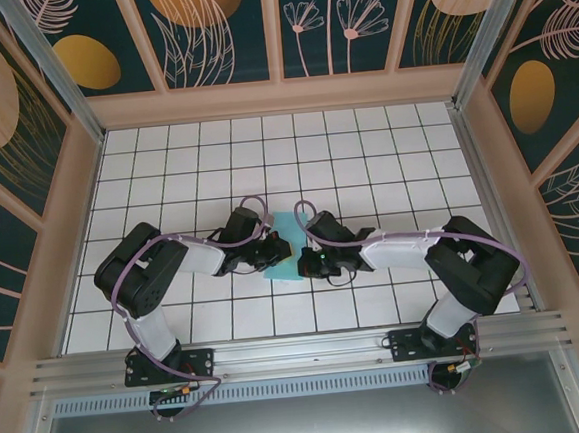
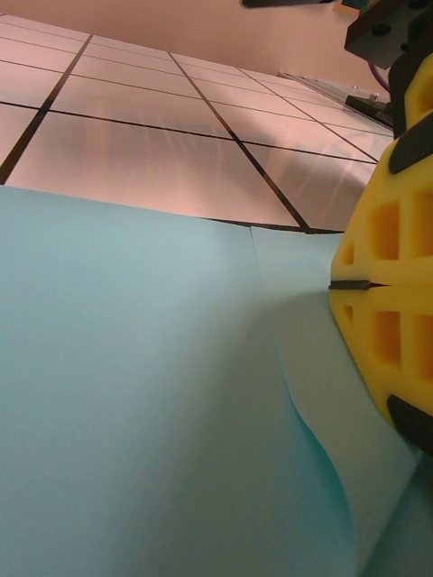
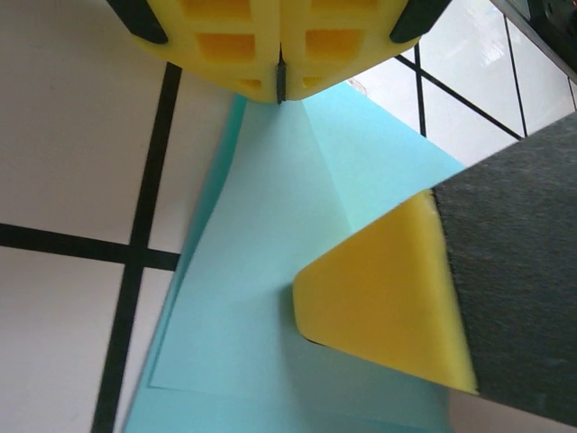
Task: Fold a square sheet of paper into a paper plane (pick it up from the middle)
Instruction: Fold the triangle a second time at the center of the table.
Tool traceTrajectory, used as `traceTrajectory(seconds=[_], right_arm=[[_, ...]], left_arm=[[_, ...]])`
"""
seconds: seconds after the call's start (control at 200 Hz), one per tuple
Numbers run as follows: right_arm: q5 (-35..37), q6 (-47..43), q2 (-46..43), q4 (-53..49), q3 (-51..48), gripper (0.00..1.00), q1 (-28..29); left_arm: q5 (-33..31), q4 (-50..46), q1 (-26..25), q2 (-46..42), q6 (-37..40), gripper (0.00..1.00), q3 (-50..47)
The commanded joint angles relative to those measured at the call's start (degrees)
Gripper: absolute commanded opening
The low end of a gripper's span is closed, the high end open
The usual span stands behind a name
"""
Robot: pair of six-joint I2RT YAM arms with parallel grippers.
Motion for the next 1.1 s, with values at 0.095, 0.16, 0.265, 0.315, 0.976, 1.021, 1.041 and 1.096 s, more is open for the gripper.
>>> traceTrajectory(seconds=[0.095, 0.16, 0.265, 0.315, 0.976, 1.021, 1.041, 1.096], right_arm=[[2.10, -0.73, 0.39, -1.29, 4.60, 0.00, 1.66], [2.10, -0.72, 1.16, -1.16, 5.10, 0.00, 1.64], [2.28, -0.74, 3.00, -1.31, 5.76, 0.00, 1.77], [2.16, -0.64, 3.86, -1.34, 5.96, 0.00, 1.85], [4.35, -0.84, 5.89, -5.00, 5.35, 0.00, 2.34], [4.34, -0.86, 5.86, -5.03, 5.20, 0.00, 2.35], [4.27, -0.83, 5.86, -4.92, 5.11, 0.00, 2.35], [4.02, -0.74, 5.84, -4.81, 4.93, 0.00, 2.34]], left_arm=[[-1.91, -1.32, -0.24, 2.40, 0.30, 0.03, -1.66], [-1.78, -1.19, -0.33, 2.49, 0.37, 0.03, -1.61], [-1.77, -1.18, -0.29, 2.55, 0.26, 0.03, -1.66], [-1.77, -1.14, -0.33, 2.57, 0.18, 0.03, -1.67], [-2.20, -1.41, -0.37, 2.74, -0.13, 0.04, -1.35], [-2.17, -1.34, -0.35, 2.69, -0.06, 0.04, -1.35], [-2.14, -1.40, -0.25, 2.67, -0.05, 0.04, -1.35], [-2.13, -1.45, -0.30, 2.54, -0.01, 0.04, -1.35]])
